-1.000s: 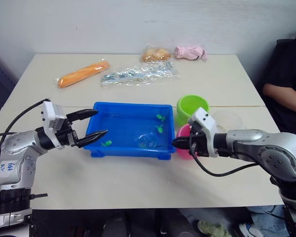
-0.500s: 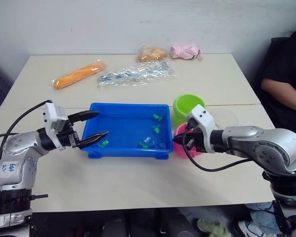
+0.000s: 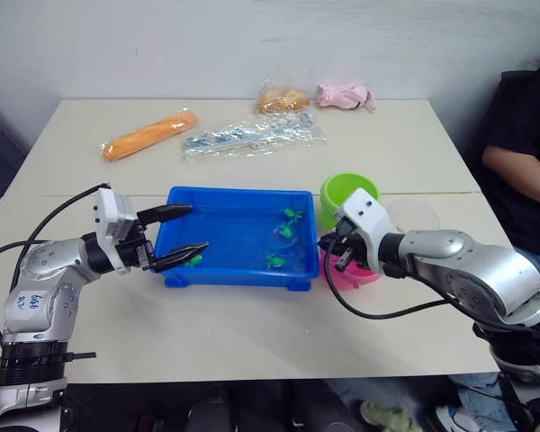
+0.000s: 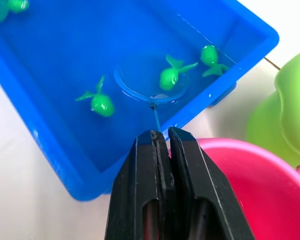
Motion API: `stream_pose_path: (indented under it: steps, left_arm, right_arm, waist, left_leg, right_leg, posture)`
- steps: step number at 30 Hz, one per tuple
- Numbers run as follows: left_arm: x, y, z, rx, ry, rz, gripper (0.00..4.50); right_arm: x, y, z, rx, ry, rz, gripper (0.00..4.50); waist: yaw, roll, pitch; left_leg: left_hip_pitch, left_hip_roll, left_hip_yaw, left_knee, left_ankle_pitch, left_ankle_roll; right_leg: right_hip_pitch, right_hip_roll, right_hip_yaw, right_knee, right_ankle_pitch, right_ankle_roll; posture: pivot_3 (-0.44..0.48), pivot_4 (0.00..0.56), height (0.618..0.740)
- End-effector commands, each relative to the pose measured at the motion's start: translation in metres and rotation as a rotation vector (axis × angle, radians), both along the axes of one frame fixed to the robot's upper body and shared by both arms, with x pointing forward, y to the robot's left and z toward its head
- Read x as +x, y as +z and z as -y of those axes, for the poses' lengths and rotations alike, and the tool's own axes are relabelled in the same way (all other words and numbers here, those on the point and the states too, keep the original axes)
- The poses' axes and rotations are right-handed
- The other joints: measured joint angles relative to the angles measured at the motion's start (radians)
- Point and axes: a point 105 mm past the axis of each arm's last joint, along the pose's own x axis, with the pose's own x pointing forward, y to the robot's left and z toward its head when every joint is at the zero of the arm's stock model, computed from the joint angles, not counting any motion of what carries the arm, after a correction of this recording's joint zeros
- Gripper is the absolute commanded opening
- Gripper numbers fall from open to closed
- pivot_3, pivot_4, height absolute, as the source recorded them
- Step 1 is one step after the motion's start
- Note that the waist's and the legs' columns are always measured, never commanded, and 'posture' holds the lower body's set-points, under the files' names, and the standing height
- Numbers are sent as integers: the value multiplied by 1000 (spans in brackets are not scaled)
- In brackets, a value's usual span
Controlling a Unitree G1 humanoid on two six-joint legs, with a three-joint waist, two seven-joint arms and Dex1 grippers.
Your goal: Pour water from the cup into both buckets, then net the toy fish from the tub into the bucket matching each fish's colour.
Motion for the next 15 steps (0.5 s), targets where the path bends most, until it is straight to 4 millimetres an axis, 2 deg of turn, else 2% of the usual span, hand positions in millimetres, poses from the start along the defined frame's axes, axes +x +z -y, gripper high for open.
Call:
stream_pose_path:
  steps: [1,10,15]
  left_arm:
    - [0,6,2,-5,-12,27,4442]
    - [3,3,5,-14,-19,17,4442]
    - [5,2,3,-8,-27,16,4442]
  right_arm:
    - [4,2,9,-39,-21,54,0]
    - [-1,4,7,-14,45,170,0]
    - [-11,15,7,66,90,244,0]
  waist:
    - [0,0,0]
    - [-1,0,0]
    - [1,0,0]
  left_leg:
    - [0,0,0,0,0,0]
    - [0,0,0,0,0,0]
    - [0,0,0,0,0,0]
  right_leg:
    - [0,0,0,0,0,0]
    - [0,0,0,0,0,0]
    - [0,0,0,0,0,0]
  posture:
    - [0,150,740]
    - [0,150,740]
    - [0,150,740]
